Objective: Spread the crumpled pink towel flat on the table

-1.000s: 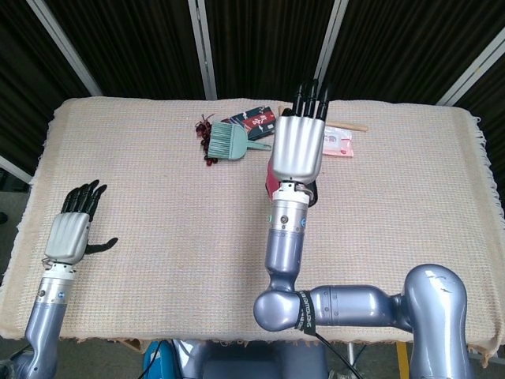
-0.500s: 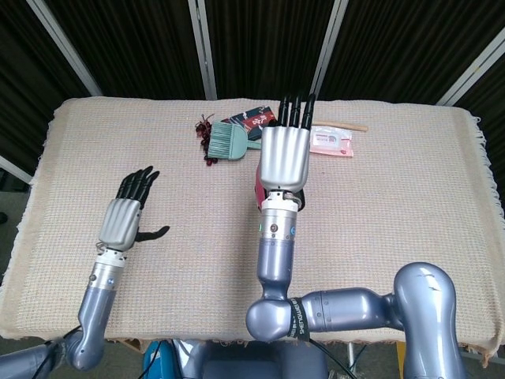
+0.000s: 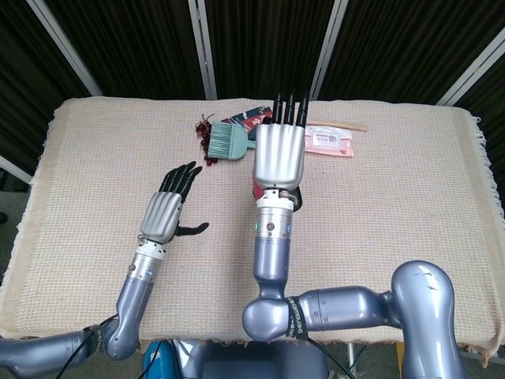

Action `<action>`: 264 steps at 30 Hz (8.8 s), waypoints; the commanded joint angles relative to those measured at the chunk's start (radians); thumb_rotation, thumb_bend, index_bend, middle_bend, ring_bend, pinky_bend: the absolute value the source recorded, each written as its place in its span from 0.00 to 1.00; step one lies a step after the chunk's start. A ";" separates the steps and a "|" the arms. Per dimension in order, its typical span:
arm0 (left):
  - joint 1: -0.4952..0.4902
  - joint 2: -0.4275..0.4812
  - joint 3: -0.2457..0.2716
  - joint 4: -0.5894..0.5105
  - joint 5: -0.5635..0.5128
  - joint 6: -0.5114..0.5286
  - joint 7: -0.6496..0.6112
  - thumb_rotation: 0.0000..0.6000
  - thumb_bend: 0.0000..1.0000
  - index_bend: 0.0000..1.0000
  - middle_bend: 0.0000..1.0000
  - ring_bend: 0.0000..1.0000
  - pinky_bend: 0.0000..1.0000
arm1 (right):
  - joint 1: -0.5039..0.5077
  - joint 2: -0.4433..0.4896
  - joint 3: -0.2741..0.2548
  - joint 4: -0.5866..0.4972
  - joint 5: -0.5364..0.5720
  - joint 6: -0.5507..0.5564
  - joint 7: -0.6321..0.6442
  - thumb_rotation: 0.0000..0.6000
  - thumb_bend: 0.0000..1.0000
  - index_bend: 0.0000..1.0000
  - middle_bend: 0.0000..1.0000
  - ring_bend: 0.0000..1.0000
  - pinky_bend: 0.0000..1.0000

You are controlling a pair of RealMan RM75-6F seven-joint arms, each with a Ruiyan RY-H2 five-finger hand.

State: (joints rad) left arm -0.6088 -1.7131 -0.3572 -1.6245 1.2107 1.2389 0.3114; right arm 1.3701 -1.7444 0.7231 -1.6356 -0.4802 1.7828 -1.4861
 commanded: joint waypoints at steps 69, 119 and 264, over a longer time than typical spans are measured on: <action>-0.267 -0.487 -0.172 0.498 -0.005 0.143 -0.242 1.00 0.00 0.00 0.00 0.00 0.00 | 0.102 -0.019 0.004 0.069 0.098 -0.053 0.166 1.00 0.55 0.57 0.14 0.00 0.00; -0.154 -0.449 -0.024 0.714 0.032 0.124 -0.342 1.00 0.00 0.00 0.00 0.00 0.00 | 0.096 0.014 -0.005 -0.041 0.107 0.019 0.146 1.00 0.55 0.57 0.14 0.00 0.00; -0.342 -0.298 -0.122 0.966 0.039 0.200 -0.512 1.00 0.28 0.37 0.00 0.00 0.00 | 0.018 0.054 -0.047 -0.179 0.131 0.027 0.223 1.00 0.55 0.56 0.14 0.00 0.00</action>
State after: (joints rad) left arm -0.9517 -2.0125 -0.4794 -0.6578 1.2488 1.4377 -0.1996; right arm 1.3882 -1.6903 0.6760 -1.8144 -0.3489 1.8099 -1.2629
